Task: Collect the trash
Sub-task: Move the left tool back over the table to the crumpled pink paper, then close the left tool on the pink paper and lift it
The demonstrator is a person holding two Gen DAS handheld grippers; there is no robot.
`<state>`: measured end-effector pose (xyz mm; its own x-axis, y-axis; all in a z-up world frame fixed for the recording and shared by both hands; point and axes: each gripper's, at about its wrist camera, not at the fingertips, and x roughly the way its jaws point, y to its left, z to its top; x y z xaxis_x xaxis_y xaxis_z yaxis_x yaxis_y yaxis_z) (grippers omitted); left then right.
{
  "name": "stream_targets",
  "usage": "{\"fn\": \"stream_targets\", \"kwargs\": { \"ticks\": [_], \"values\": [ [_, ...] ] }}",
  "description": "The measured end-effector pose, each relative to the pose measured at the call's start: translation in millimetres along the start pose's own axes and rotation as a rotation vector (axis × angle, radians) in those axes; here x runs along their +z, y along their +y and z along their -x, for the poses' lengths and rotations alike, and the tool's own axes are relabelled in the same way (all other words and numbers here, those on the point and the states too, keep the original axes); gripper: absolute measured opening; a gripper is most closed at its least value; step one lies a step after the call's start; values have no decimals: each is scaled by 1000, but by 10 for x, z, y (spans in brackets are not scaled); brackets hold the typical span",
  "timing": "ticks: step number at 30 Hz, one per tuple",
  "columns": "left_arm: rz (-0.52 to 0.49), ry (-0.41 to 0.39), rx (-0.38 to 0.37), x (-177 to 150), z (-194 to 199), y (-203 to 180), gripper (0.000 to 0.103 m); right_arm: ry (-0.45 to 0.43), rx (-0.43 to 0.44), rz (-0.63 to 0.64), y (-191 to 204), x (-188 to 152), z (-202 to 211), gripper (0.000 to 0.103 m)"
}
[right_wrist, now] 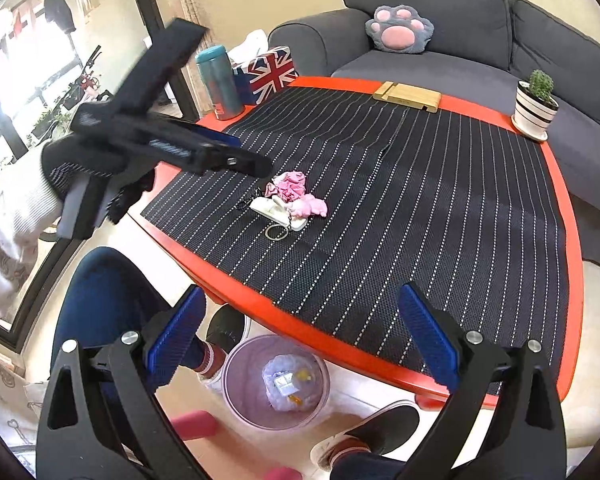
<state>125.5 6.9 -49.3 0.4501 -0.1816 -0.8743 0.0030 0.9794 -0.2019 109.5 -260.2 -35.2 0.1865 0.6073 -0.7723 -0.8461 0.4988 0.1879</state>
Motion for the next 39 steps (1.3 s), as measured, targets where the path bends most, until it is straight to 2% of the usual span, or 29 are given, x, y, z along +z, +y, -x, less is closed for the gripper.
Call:
{"fn": "stream_targets", "kwargs": {
  "ticks": [7, 9, 13, 16, 18, 20, 24, 26, 28, 39],
  "values": [
    [30, 78, 8, 143, -303, 94, 93, 1, -6, -20, -76, -46, 33, 95],
    [35, 98, -4, 145, -364, 102, 88, 2, -8, -23, -96, -56, 37, 95],
    [52, 128, -27, 147, -448, 133, 73, 4, -6, -28, -113, -66, 27, 95],
    [58, 141, -33, 136, -483, 141, 67, 5, -3, -30, -112, -70, 14, 95],
    [65, 140, -38, 131, -491, 147, 65, 6, -1, -31, -112, -77, 10, 95],
    [65, 141, -30, 125, -501, 154, 49, 8, -1, -31, -109, -79, 2, 95],
    [65, 132, -33, 127, -486, 173, 40, 10, 0, -30, -100, -76, -10, 95],
    [66, 116, -37, 139, -446, 176, 29, 10, 0, -30, -102, -69, -19, 95],
    [56, 105, -33, 152, -411, 156, 23, 10, -1, -27, -99, -62, -25, 95],
    [55, 27, -38, 120, -217, 155, 19, 9, 6, -19, -84, 6, -77, 95]
  ]
}}
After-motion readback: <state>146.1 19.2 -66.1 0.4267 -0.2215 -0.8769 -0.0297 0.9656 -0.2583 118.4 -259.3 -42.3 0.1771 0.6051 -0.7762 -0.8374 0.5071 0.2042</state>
